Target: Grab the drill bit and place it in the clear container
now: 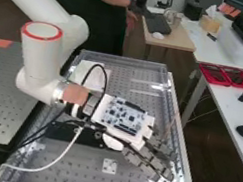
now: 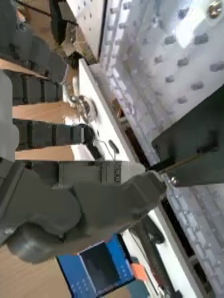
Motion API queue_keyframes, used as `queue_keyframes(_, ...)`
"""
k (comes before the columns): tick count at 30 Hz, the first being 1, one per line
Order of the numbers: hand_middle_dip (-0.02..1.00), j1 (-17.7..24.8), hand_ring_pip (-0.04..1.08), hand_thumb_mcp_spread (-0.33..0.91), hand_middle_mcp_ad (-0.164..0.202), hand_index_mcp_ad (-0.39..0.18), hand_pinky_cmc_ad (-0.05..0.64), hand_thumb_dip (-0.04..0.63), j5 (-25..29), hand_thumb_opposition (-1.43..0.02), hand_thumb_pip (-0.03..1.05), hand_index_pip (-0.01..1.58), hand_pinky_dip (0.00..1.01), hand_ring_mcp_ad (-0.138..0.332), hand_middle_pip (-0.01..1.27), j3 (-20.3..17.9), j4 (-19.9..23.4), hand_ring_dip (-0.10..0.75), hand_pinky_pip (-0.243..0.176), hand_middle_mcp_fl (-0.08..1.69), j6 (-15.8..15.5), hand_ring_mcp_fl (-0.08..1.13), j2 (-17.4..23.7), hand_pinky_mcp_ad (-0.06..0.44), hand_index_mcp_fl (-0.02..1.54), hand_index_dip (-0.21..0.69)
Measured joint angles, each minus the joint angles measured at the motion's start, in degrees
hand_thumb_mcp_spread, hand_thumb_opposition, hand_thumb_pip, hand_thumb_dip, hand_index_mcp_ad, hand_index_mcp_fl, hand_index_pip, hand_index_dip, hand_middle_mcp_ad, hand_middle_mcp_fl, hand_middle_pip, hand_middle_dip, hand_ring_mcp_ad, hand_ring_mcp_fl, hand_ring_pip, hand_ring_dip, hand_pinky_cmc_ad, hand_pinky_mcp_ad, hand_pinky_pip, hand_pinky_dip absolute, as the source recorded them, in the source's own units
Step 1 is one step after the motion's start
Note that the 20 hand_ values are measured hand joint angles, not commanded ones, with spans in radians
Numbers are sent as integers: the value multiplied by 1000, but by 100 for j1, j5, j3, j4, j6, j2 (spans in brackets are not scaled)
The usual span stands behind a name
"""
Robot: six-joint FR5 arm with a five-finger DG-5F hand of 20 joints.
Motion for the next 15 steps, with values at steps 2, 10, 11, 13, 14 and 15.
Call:
queue_keyframes(2,155,-6,87,618,94,-103,295,265,-18,-927,497,1250,176,258,126,0,5,-24,-91,215,-41,51,102,215,654,232)
queue_keyframes(10,155,1,89,621,94,-101,298,265,-23,-939,494,1215,176,258,126,-74,-17,-28,-91,215,-199,51,477,215,686,236)
queue_keyframes(11,155,7,87,621,94,-101,298,265,-28,-939,494,1215,176,258,126,-88,-27,-28,-91,218,-211,51,525,215,686,232)
queue_keyframes(13,155,43,87,621,94,-101,298,265,-108,-939,494,1215,176,258,126,-158,-48,-28,-91,218,-270,51,721,215,686,232)
queue_keyframes(14,155,60,89,621,94,-101,298,265,-164,-939,494,1213,176,262,126,-194,-60,-24,-91,218,-291,51,814,215,689,236)
queue_keyframes(15,155,76,89,621,94,-101,298,265,-193,-939,494,1215,176,262,126,-218,-68,-24,-91,218,-302,51,876,215,693,236)
